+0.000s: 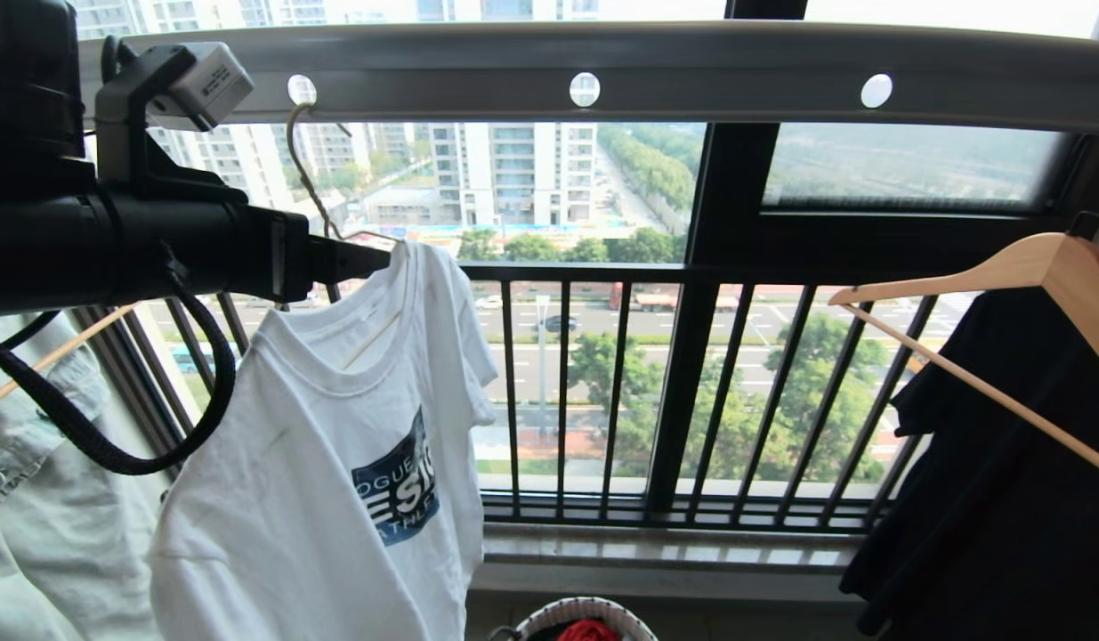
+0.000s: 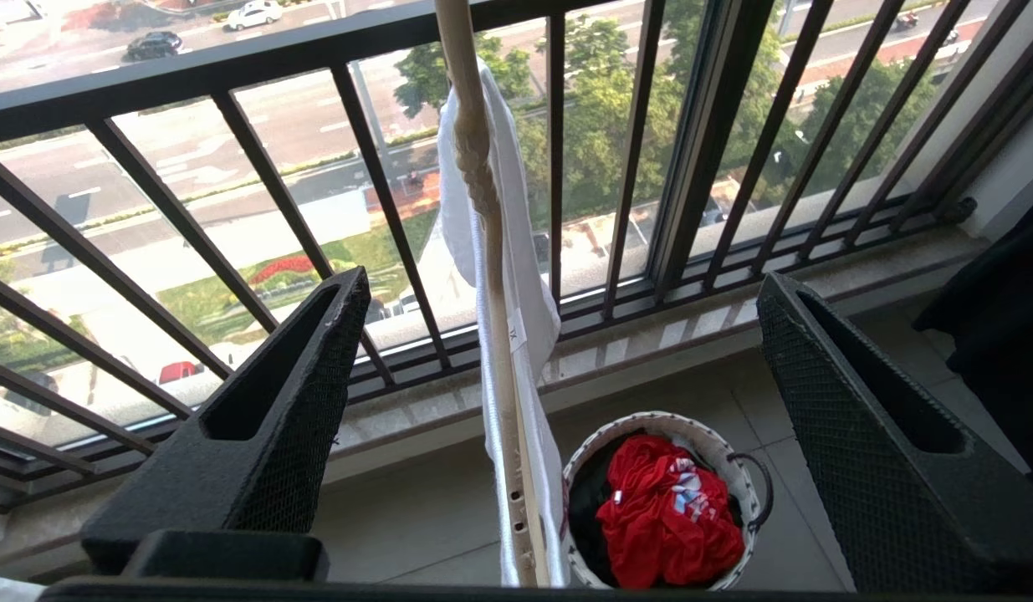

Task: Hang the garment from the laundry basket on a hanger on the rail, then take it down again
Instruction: Take the clothes off the clothes rack

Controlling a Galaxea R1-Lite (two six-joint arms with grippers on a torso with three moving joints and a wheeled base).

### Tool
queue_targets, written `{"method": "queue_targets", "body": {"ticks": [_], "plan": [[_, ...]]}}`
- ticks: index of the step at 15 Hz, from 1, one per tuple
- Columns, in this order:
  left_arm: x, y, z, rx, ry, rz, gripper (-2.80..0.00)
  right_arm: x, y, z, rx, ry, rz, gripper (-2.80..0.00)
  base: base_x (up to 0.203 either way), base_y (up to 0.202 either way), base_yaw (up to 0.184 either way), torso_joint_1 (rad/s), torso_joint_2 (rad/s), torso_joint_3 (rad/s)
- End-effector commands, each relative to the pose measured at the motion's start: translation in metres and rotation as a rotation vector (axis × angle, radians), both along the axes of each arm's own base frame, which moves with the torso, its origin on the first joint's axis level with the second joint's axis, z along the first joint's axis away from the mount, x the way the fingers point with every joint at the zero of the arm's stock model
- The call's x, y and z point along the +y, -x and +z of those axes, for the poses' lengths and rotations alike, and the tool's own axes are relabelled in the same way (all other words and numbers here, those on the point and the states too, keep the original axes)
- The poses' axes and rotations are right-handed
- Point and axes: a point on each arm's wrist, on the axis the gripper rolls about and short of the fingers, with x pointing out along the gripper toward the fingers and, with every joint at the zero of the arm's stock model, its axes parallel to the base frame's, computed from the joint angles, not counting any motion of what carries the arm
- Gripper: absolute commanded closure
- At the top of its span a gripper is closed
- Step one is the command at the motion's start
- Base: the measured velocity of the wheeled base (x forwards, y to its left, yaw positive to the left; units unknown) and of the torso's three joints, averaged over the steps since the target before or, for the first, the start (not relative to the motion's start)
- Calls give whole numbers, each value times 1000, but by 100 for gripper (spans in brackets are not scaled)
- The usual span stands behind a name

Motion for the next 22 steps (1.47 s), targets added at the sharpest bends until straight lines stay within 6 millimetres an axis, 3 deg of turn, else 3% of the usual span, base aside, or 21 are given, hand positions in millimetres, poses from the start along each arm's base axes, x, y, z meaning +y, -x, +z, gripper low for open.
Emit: {"method": "queue_targets", "body": {"ticks": [1,7,8,9,22], "plan": [[-4,-15,-6,-14,-10,43,-280,0,0,0,2,1,1,0,0,0,0,0,0,0],[-5,-18,-9,-8,-17,50,-280,0,0,0,2,1,1,0,0,0,0,0,0,0],[-5,-18,-9,-9,-18,50,-60,0,0,0,2,1,1,0,0,0,0,0,0,0],[-5,-18,-9,-8,-19,49,0,0,0,0,2,1,1,0,0,0,0,0,0,0],[-2,-6,1,-47,-3,47,0,0,0,0,2,1,1,0,0,0,0,0,0,0]]}}
